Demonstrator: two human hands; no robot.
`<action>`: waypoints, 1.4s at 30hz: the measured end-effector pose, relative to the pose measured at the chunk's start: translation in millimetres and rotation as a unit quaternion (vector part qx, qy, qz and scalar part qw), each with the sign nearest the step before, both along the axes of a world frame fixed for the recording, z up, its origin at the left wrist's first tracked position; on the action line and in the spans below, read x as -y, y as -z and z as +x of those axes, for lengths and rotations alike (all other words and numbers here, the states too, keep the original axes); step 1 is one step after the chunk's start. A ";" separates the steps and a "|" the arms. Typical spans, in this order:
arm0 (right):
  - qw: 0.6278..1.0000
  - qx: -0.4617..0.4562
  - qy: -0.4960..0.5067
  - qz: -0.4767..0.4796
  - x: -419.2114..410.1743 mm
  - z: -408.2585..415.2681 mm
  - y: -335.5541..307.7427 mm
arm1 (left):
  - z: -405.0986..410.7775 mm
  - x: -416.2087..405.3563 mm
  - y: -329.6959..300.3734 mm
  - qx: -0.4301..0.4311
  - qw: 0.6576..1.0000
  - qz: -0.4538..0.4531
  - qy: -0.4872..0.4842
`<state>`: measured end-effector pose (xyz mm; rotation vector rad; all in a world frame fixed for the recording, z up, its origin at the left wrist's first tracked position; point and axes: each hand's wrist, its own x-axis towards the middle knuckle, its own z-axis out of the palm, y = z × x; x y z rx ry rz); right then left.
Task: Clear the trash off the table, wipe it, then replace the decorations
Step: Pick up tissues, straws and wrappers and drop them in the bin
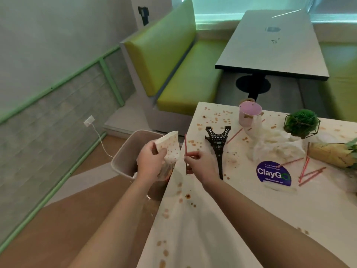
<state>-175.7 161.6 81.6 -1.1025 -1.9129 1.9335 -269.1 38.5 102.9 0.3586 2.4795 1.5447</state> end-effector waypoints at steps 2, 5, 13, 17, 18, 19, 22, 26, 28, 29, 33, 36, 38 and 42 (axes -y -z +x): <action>1.000 0.001 -0.022 0.020 16.5 -23.0 -2.8 | -16.0 21.5 -3.4 -0.009 0.998 -0.006 -0.054; 0.997 0.011 -0.050 0.052 37.7 -54.6 -7.0 | -39.2 46.9 -4.0 -0.035 0.993 -0.048 -0.102; 0.986 0.078 -0.091 0.119 54.8 -101.2 1.4 | -79.1 61.9 17.7 -0.018 0.981 -0.184 -0.056; 0.987 0.084 -0.090 0.100 46.9 -98.8 6.0 | -77.8 52.1 22.3 0.018 0.975 -0.222 -0.015; 0.989 0.081 -0.087 0.093 43.4 -96.2 6.2 | -76.5 48.3 22.4 0.008 0.976 -0.219 -0.007; 0.990 0.075 -0.084 0.087 39.0 -92.7 5.7 | -75.2 43.8 22.7 -0.002 0.978 -0.211 0.002; 0.994 0.051 -0.068 0.073 19.6 -75.9 0.9 | -65.5 25.2 20.7 -0.016 0.986 -0.167 0.026; 0.997 0.033 -0.027 0.065 -11.9 -47.1 -1.8 | -40.5 -12.2 10.5 -0.018 0.991 -0.109 0.075; 0.998 0.037 0.008 0.056 -31.9 -24.8 0.0 | -23.3 -39.7 7.3 -0.017 0.988 -0.109 0.107; 0.997 0.039 0.025 0.054 -41.6 -13.1 1.2 | -14.9 -53.8 7.2 -0.019 0.985 -0.114 0.127; 0.994 0.057 0.071 0.056 -75.9 30.7 7.8 | 22.7 -101.7 14.7 -0.016 0.972 -0.124 0.199; 0.990 0.079 0.098 0.058 -104.8 64.8 16.1 | 56.0 -136.2 28.9 0.008 0.958 -0.150 0.243; 0.988 0.091 0.112 0.060 -120.7 84.7 22.9 | 73.2 -153.9 39.8 0.028 0.951 -0.158 0.264; 0.981 0.115 0.146 0.056 -156.3 128.4 40.1 | 104.9 -189.8 60.5 0.042 0.938 -0.176 0.296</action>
